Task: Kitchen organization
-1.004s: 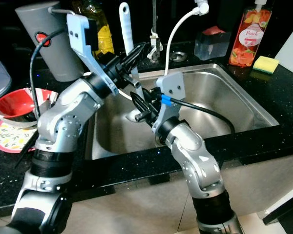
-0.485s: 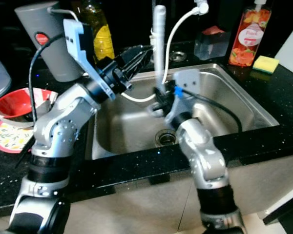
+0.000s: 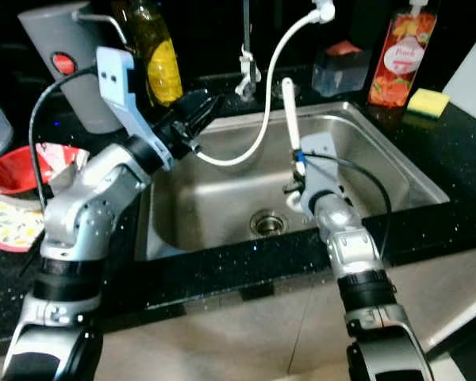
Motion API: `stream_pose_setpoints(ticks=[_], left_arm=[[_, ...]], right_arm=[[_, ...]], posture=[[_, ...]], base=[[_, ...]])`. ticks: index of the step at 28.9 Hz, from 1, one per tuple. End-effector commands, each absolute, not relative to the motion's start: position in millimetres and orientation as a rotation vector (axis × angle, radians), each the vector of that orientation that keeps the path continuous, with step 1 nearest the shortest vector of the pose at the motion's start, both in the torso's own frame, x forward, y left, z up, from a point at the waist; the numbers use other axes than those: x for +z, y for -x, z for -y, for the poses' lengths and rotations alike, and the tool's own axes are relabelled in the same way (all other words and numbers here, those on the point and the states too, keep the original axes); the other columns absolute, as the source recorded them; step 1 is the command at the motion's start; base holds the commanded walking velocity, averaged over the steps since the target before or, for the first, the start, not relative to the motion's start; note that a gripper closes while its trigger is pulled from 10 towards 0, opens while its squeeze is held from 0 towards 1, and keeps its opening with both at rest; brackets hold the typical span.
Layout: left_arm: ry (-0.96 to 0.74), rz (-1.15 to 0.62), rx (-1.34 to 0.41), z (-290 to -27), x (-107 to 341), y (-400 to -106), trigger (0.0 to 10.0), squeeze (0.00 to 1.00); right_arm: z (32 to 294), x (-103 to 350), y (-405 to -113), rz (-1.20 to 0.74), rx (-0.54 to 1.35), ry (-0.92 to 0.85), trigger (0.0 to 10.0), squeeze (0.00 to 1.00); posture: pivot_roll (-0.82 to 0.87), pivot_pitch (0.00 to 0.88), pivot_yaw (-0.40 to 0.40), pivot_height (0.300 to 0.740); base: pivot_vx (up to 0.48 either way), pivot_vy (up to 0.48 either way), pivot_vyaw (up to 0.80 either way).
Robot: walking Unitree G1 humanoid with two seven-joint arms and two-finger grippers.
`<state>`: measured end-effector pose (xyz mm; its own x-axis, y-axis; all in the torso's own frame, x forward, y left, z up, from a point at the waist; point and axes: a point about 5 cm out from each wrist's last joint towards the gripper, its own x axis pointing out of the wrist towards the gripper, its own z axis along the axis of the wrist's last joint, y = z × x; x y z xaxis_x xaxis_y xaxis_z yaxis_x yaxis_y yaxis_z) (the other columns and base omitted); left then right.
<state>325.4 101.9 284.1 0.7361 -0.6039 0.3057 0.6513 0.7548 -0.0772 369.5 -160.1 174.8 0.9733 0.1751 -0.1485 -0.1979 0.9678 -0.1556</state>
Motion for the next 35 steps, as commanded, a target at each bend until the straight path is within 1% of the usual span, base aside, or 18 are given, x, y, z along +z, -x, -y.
stream_pose_setpoints(ticks=[1,2,5,7,8,9,10,11,13,14,15,17,21,26,28,31,33,35], left_arm=[[0.164,0.237,-0.658,-109,277,-326,10.0,0.0],[0.165,0.235,-0.653,-109,276,-326,10.0,0.0],[0.164,0.229,-0.643,-110,274,-325,10.0,0.0],[0.164,0.228,-0.638,-110,274,-325,10.0,0.0],[0.163,0.226,-0.635,-109,273,-325,10.0,0.0],[0.163,0.226,-0.635,-109,273,-325,10.0,0.0],[0.162,0.225,-0.635,-109,273,-324,10.0,0.0],[0.162,0.224,-0.634,-109,273,-324,10.0,0.0],[0.161,0.224,-0.634,-109,273,-324,10.0,0.0],[0.16,0.222,-0.635,-108,273,-324,10.0,0.0],[0.16,0.222,-0.635,-108,273,-324,10.0,0.0],[0.157,0.217,-0.633,-106,272,-325,10.0,0.0],[0.153,0.216,-0.628,-104,272,-326,10.0,0.0],[0.16,0.201,-0.604,-107,271,-327,10.0,0.0],[0.155,0.2,-0.6,-108,271,-327,10.0,0.0],[0.12,0.167,-0.507,-112,266,-333,10.0,0.0],[0.085,0.072,-0.401,-116,255,-339,10.0,0.0],[0.102,0.026,-0.378,-119,251,-341,10.0,0.0]], right_arm=[[159,166,-370,-0.158,0.195,0.167,10.0,0.67],[159,166,-371,-0.153,0.189,0.162,10.0,1.0],[166,170,-374,-0.106,0.133,0.136,10.0,1.0],[169,183,-374,-0.016,0.117,0.112,10.0,1.0],[168,202,-372,0.106,0.121,0.06,10.0,1.0],[168,202,-372,0.106,0.121,0.06,10.0,1.0],[167,209,-370,0.147,0.132,0.041,10.0,0.84],[167,218,-367,0.204,0.133,0.028,10.0,0.0],[167,223,-365,0.236,0.133,0.023,10.0,0.0],[164,243,-356,0.337,0.132,0.009,10.0,0.0],[164,243,-356,0.337,0.132,0.009,10.0,0.0],[153,262,-342,0.427,0.167,-0.021,10.0,0.0],[139,268,-330,0.47,0.205,-0.039,10.0,0.0],[121,266,-317,0.48,0.259,-0.058,10.0,0.0],[119,265,-316,0.479,0.267,-0.062,10.0,0.0],[108,261,-311,0.452,0.296,-0.086,10.0,0.0],[108,258,-311,0.433,0.288,-0.105,10.0,0.0],[109,257,-312,0.425,0.283,-0.114,10.0,0.0]], posture=[[0.02,0.0,0.024,0.74],[0.02,0.0,0.021,0.74],[0.02,0.0,0.019,0.74],[0.02,0.0,0.019,0.74],[0.02,0.0,0.02,0.74],[0.02,0.0,0.02,0.74],[0.02,0.0,0.021,0.74],[0.02,0.0,0.023,0.74],[0.02,0.0,0.023,0.74],[0.02,0.0,0.028,0.74],[0.02,0.0,0.028,0.74],[0.01,0.0,0.034,0.74],[0.01,0.0,0.037,0.74],[0.01,0.0,0.04,0.74],[0.01,0.0,0.04,0.74],[0.01,0.0,0.044,0.74],[0.01,0.0,0.044,0.74],[0.01,0.0,0.044,0.74]], base=[[0.0,0.0,0.0],[0.0,0.0,0.0],[0.0,0.0,0.0],[0.0,0.0,0.0],[0.0,0.0,0.0],[0.0,0.0,0.0],[0.0,0.0,0.0],[0.0,0.0,0.0],[0.0,0.0,0.0],[0.0,0.0,0.0],[0.0,0.0,0.0],[0.0,0.0,0.0],[0.0,0.0,0.0],[0.0,0.0,0.0],[0.0,0.0,0.0],[0.0,0.0,0.0],[0.0,0.0,0.0],[0.0,0.0,0.0]])
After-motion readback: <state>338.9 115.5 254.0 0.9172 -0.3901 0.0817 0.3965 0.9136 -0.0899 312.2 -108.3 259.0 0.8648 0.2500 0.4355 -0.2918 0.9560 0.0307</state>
